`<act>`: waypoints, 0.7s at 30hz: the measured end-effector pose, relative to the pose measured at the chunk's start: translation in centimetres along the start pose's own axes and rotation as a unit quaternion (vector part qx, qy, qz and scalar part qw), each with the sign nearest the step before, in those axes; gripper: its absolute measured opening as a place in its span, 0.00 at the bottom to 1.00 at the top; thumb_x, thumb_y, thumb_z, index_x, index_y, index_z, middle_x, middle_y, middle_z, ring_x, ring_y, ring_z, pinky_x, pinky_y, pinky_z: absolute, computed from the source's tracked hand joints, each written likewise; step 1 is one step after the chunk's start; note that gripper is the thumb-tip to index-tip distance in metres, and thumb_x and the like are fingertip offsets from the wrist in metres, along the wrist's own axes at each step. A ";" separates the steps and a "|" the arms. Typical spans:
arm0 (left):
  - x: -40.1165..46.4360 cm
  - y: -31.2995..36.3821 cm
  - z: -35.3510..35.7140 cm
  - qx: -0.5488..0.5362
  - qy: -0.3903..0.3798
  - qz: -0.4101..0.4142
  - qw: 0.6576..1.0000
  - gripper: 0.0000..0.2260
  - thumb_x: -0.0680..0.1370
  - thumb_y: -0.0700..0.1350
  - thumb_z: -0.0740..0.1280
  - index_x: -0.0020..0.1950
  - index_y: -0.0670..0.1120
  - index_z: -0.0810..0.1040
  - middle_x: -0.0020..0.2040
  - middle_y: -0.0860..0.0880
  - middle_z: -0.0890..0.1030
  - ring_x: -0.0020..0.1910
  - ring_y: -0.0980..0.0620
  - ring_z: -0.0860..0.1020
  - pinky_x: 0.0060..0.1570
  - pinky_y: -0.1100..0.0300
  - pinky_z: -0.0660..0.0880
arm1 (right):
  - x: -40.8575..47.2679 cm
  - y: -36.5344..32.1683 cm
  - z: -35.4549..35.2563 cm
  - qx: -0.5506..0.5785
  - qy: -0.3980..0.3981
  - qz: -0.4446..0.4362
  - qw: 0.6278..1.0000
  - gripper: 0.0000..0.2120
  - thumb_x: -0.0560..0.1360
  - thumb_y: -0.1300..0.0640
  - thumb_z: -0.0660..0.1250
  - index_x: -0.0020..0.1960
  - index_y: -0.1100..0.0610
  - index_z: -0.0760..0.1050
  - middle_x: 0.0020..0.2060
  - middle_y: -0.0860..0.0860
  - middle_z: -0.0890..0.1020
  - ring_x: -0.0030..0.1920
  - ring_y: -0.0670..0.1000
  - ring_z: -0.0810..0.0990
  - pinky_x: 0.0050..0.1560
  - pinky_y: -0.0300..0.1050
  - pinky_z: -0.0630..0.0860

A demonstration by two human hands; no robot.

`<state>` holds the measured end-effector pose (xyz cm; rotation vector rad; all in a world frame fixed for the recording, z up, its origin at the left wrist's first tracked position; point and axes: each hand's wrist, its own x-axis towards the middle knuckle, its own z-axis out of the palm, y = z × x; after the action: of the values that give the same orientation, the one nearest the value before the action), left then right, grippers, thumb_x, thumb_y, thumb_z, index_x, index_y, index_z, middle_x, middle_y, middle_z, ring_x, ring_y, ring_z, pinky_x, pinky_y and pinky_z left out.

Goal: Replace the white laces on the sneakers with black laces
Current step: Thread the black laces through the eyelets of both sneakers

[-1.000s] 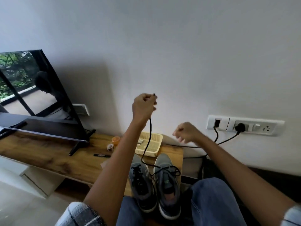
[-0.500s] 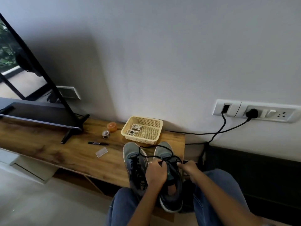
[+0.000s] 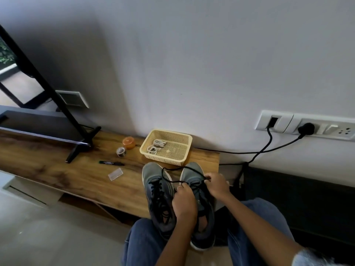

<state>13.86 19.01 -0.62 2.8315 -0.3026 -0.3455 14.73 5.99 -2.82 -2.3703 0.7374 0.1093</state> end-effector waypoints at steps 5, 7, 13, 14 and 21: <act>0.0 -0.3 0.3 -0.014 0.031 -0.013 0.999 0.12 0.82 0.39 0.56 0.65 0.42 0.63 0.56 0.45 0.79 0.51 0.49 0.81 0.41 0.61 0.75 | 0.5 0.8 0.1 0.063 0.007 0.018 0.998 0.04 0.73 0.60 0.71 0.48 0.57 0.80 0.46 0.54 0.83 0.48 0.53 0.80 0.48 0.44 0.74; 0.0 -0.3 0.4 -0.018 0.038 -0.015 0.999 0.13 0.82 0.39 0.56 0.66 0.42 0.62 0.55 0.46 0.79 0.50 0.50 0.82 0.40 0.60 0.76 | 0.5 1.3 -0.3 0.054 -0.007 0.008 0.999 0.06 0.74 0.62 0.70 0.39 0.55 0.75 0.43 0.54 0.82 0.45 0.52 0.80 0.41 0.41 0.71; 0.0 -0.2 0.6 -0.018 0.044 -0.012 0.999 0.16 0.81 0.39 0.57 0.68 0.42 0.60 0.55 0.45 0.80 0.49 0.49 0.82 0.41 0.59 0.77 | 0.2 1.6 -0.7 0.010 -0.028 -0.039 0.999 0.12 0.74 0.59 0.71 0.35 0.54 0.70 0.34 0.49 0.75 0.37 0.49 0.74 0.33 0.40 0.65; 0.0 -0.2 0.6 -0.019 0.043 -0.014 0.999 0.17 0.81 0.39 0.58 0.69 0.42 0.60 0.55 0.45 0.80 0.49 0.49 0.82 0.41 0.59 0.77 | 0.2 1.5 -0.6 0.014 -0.026 -0.045 0.999 0.13 0.74 0.59 0.70 0.34 0.54 0.69 0.34 0.49 0.75 0.37 0.49 0.73 0.31 0.38 0.64; -0.1 -0.3 0.2 -0.032 0.020 -0.034 0.999 0.20 0.80 0.41 0.62 0.68 0.42 0.59 0.57 0.45 0.78 0.52 0.49 0.81 0.42 0.60 0.76 | -0.6 1.3 -0.3 0.170 0.022 0.047 0.984 0.14 0.72 0.65 0.67 0.30 0.58 0.68 0.28 0.51 0.73 0.30 0.48 0.71 0.31 0.40 0.66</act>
<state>13.76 19.26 -0.87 2.7874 -0.1837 -0.3078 13.50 5.34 -3.16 -2.0197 0.8177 -0.0281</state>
